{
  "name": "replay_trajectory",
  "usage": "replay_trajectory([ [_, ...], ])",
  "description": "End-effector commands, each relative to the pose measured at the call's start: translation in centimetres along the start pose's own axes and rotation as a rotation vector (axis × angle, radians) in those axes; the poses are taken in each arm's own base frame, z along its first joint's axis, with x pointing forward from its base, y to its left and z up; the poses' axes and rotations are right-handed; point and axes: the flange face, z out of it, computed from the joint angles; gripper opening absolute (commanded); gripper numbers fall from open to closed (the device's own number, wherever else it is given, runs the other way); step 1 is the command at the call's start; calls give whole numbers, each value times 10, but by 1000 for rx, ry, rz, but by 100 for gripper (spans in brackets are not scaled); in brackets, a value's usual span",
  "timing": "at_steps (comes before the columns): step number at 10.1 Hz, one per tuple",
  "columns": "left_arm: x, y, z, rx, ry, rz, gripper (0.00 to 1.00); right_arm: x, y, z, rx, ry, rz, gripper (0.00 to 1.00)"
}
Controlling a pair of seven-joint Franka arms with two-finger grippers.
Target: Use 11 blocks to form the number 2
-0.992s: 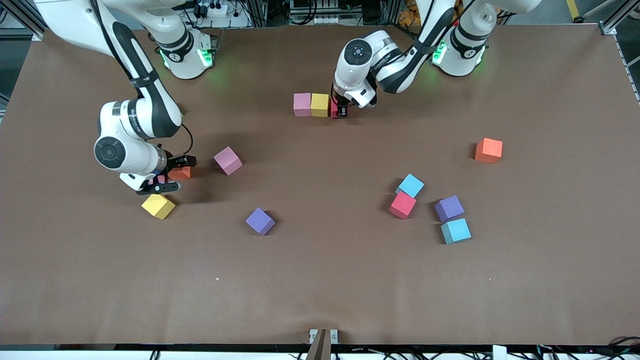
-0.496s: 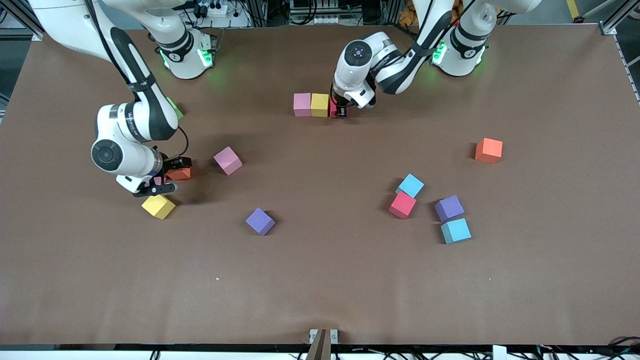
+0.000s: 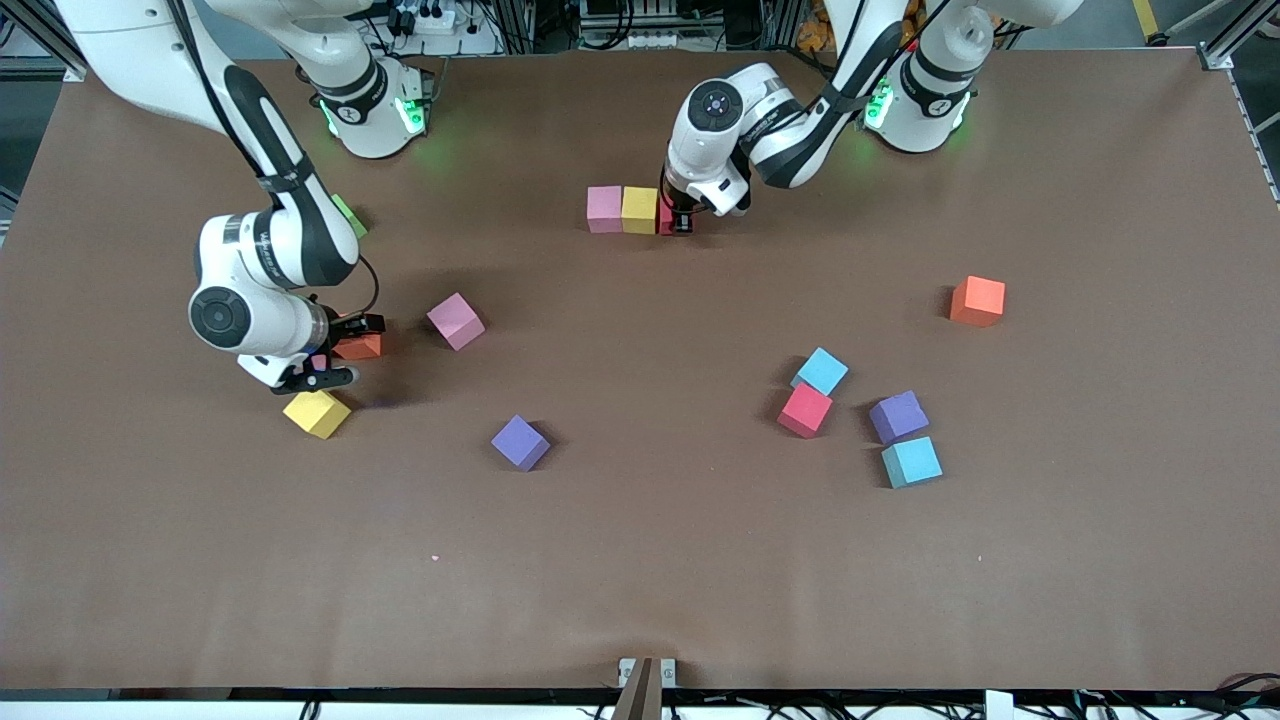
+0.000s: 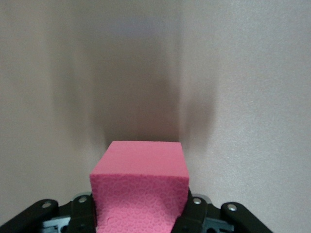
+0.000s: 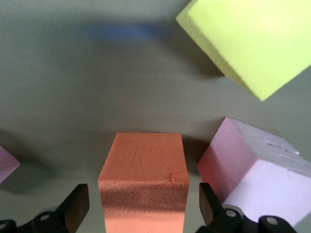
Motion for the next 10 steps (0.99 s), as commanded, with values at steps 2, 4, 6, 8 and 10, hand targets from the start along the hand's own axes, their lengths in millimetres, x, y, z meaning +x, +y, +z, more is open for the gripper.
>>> replay_trajectory([
  [2, -5, -3, 2, 2, -15, -12, 16, 2, 6, 17, 10, -20, -2, 100],
  [4, -7, -2, 4, 6, -16, -12, 18, 4, 4, 19, 10, -22, -5, 100],
  [6, -8, -2, 6, 8, -16, -6, 18, 6, 6, 19, 10, -8, -2, 100],
  [8, -10, -1, 7, 11, -18, -6, 19, 8, 7, 21, 10, 4, 0, 100],
  [10, -10, -2, 9, 8, -13, 9, 24, 9, 7, 20, 9, 7, 0, 100],
])
